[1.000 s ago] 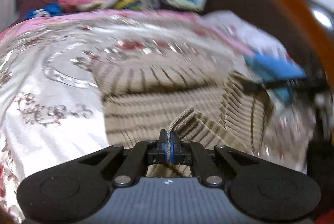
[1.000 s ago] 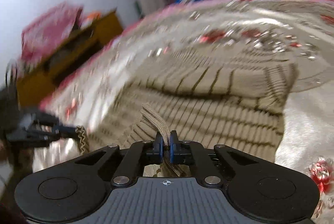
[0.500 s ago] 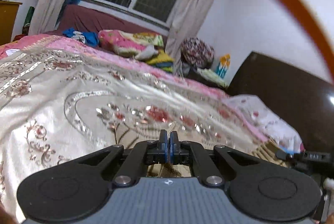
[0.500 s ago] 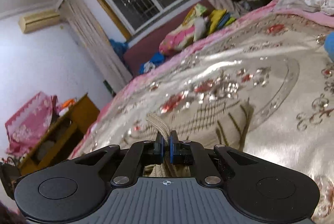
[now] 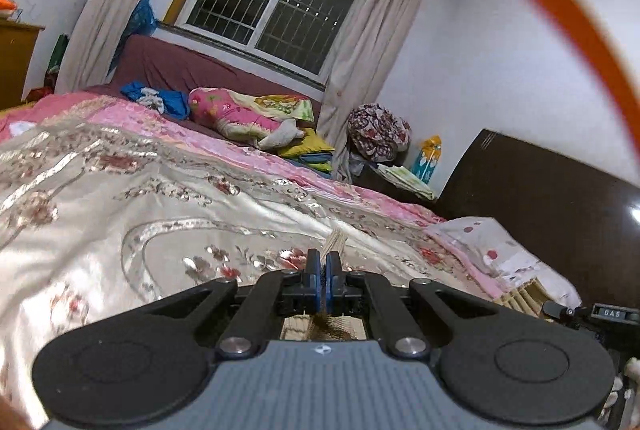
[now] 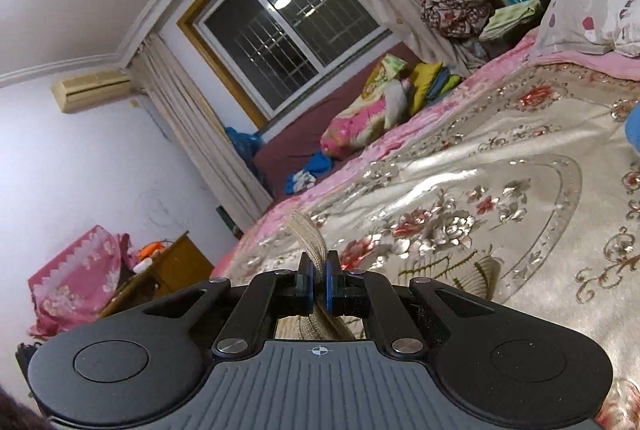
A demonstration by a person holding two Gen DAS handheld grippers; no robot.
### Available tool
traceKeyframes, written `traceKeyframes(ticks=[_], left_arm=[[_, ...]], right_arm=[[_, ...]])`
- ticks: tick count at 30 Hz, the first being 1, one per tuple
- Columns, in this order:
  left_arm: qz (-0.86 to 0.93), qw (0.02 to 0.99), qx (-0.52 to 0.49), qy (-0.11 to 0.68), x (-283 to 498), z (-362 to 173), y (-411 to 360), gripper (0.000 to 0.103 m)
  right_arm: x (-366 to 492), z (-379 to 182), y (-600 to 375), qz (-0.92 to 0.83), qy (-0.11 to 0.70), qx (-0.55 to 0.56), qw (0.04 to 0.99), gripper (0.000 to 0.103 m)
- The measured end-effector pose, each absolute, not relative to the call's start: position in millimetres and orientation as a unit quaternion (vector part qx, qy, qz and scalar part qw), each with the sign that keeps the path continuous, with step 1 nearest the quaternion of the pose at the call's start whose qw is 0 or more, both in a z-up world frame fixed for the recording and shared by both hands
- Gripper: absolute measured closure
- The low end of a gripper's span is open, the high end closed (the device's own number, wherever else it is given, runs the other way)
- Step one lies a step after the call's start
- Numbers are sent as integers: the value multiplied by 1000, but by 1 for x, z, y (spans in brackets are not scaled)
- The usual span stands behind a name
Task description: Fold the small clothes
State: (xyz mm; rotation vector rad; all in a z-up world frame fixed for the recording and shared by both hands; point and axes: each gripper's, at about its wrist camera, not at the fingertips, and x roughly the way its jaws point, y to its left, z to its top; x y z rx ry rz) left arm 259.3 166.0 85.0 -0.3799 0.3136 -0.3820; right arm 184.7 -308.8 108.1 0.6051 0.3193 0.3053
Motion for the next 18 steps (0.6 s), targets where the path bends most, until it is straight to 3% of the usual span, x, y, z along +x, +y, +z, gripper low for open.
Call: traceKeyframes(ticks=[18], left_arm=[[-120,953,-169,221,350,16,153,93]], right_arm=[[285,50,-311,67,209,276,936,98]])
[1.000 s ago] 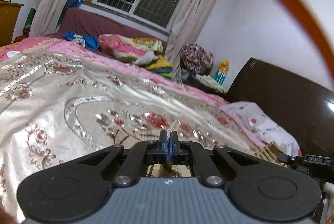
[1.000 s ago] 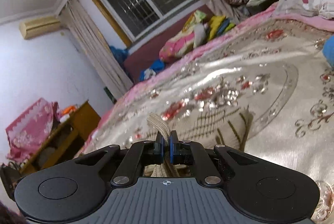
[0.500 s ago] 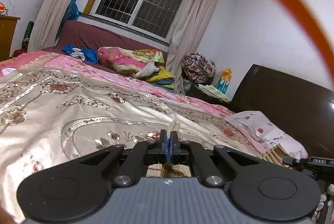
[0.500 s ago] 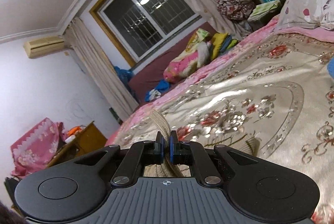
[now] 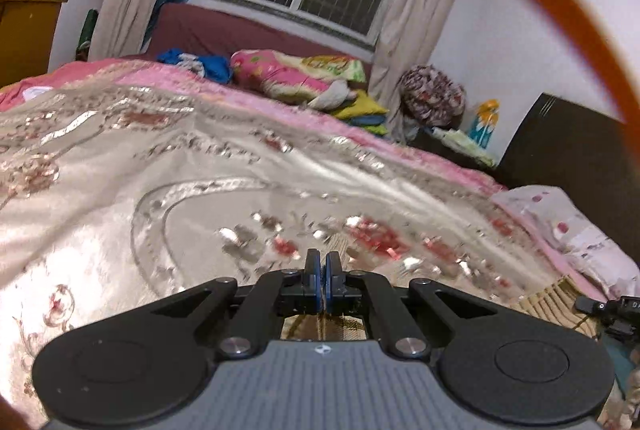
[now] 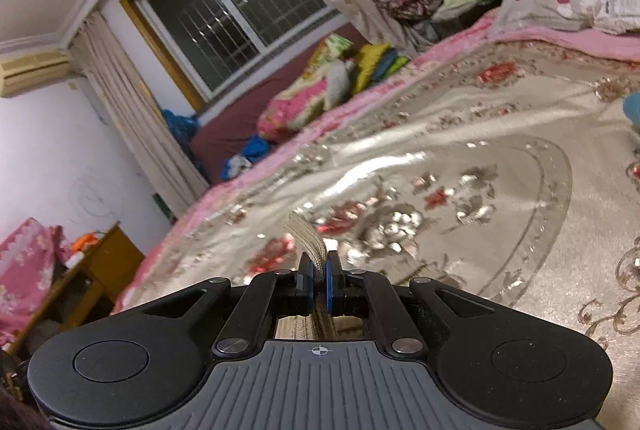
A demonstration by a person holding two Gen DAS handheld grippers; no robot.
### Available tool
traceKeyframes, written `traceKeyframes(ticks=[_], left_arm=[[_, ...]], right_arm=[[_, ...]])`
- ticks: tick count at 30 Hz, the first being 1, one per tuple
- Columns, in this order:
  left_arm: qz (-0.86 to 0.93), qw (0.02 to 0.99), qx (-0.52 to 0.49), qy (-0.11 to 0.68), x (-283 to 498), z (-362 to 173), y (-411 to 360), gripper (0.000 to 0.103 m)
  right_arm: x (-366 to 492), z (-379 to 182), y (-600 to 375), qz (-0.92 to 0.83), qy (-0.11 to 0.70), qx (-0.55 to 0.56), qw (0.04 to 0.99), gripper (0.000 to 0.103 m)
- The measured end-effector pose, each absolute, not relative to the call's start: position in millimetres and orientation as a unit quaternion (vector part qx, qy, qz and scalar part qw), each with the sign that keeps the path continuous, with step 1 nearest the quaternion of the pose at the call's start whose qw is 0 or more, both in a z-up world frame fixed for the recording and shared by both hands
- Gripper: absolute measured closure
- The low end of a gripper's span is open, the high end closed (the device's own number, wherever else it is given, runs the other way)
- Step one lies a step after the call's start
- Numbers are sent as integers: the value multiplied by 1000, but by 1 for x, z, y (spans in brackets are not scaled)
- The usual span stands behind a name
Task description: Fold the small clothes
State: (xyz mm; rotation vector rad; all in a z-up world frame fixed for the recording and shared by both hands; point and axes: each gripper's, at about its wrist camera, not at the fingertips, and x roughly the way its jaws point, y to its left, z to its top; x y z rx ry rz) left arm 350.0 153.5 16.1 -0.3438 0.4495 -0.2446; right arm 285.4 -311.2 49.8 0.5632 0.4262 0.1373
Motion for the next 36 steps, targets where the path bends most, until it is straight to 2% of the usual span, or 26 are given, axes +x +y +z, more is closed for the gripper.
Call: traceKeyframes(ticks=[7,14,17,19,25,27,30,32,36], left_arm=[[-124,952,-187,210,352,23,162,95],[-115,954,-197,196,361,31,166,95],[-130,947,-191,225,356,24,160,95],[-131,951,-153,233,350,25,150,95],[-153,941,-114,280,356,18,127,82],[-155,940,-93,291,358,15,118,77],[-155,939,-52,302,361,10,101,66],[-150,939,-22,309,364,6,92,63],[-136,936,20,324,371,1,80,61]], right_arm=[[299,36,-309,47,233,267,934,98],[294,55,-314,43,188,281,940,100],[308,46,-313,31,217,276,936,101],[314,35,-313,31,247,286,925,96],[304,26,-313,33,260,293,920,92],[303,27,-314,33,264,286,921,89],[301,30,-315,34,270,273,923,77],[302,28,-315,35,276,264,924,72],[303,20,-313,39,294,255,920,72]])
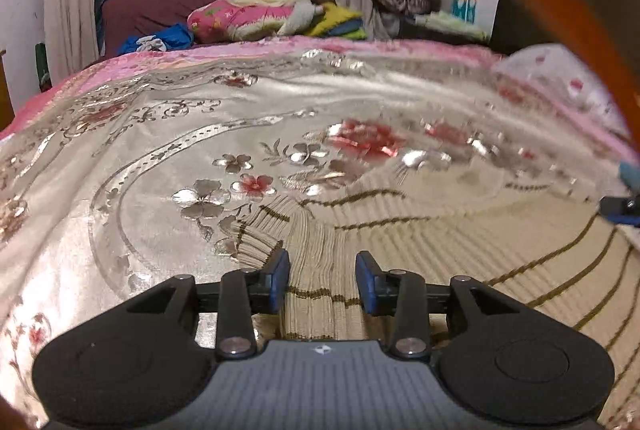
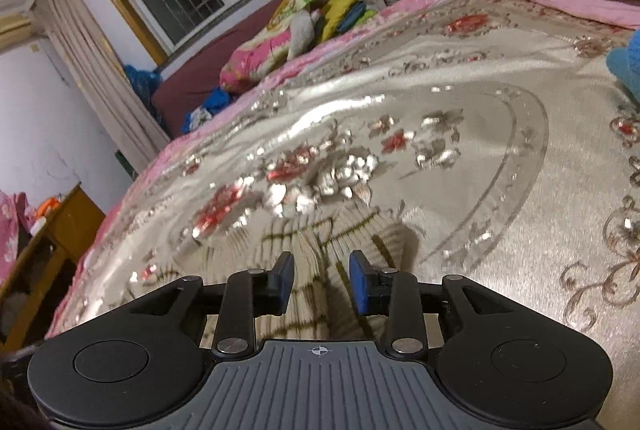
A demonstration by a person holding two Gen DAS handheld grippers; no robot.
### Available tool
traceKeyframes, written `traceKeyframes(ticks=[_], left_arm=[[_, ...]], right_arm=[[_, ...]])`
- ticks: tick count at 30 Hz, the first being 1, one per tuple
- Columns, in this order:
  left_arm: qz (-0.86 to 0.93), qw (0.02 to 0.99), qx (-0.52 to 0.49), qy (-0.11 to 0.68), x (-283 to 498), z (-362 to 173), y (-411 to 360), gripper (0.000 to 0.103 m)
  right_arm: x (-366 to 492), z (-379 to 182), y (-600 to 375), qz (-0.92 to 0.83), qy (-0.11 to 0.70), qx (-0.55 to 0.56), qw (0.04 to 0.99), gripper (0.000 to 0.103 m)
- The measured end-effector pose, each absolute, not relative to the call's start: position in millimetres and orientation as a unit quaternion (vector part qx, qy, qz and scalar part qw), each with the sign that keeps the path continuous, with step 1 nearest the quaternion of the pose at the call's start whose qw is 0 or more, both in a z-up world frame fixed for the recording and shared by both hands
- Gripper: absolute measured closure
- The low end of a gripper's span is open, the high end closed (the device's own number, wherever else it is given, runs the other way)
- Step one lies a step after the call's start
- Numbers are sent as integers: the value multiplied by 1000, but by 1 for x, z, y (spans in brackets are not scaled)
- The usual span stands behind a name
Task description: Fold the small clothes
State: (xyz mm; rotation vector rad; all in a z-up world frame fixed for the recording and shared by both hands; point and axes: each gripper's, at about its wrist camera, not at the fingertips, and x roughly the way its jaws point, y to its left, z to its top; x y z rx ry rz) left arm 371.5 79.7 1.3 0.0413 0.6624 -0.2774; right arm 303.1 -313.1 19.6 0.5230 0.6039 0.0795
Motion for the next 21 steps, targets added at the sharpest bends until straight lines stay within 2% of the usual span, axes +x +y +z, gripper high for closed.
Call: traceKeyframes(ticks=[4,6,9,19,21], left_arm=[[-125,935,27,330,372,3,79,63],[-131,935,20,329,370,5,82,79],[-133,935,5,328,369,8,87,85],[-141,928,-37,344,378,9,93,86],[-141,927,-25,346,377,9,91,80]], right_arm=[[304,15,-306,52,306,242,919,69],[307,14,-301,57,313,232,919,69],[307,17,-295,65,311,215,923,69],[325,18,-283,74,338,178,921,70],[327,19,-282,77,341,175,920,72]])
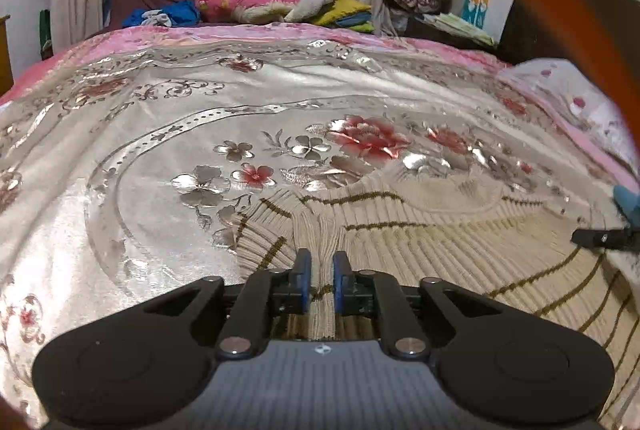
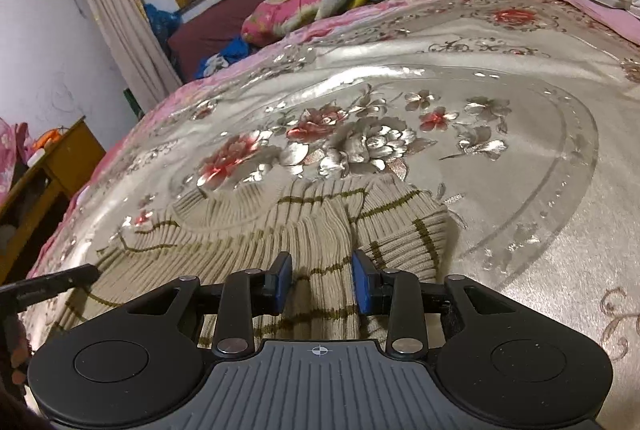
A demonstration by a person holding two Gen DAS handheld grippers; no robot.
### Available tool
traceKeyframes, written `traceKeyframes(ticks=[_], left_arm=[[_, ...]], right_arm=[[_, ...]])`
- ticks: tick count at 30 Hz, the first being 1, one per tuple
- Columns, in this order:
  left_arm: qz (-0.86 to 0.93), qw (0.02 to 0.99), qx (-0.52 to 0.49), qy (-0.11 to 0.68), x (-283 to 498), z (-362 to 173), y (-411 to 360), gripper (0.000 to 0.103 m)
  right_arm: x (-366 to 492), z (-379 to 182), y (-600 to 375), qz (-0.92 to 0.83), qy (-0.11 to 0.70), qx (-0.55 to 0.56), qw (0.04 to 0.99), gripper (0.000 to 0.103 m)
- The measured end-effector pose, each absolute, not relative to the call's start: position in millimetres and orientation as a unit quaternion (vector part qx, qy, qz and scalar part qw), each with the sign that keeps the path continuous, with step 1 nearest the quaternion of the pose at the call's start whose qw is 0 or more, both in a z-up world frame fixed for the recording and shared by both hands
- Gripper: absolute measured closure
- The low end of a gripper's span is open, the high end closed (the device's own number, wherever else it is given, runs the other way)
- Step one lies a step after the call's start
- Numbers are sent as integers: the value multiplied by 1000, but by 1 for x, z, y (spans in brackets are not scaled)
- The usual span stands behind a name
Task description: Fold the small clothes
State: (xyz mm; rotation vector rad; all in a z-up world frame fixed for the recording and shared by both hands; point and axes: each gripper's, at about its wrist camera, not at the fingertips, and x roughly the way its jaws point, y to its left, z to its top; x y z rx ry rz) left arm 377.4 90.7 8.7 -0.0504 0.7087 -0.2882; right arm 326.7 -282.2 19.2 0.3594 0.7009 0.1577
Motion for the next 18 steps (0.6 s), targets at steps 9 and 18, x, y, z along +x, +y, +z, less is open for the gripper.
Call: traceKeyframes(ticks=[9,18], left_arm=[[-141,925,-75,344,380,11,114,67],[-134,918,-20,372,384,8,96,80]], right_arm=[[327,17,-290,86,344,199,914,73],[327,15,-292,90,344,207,911,73]])
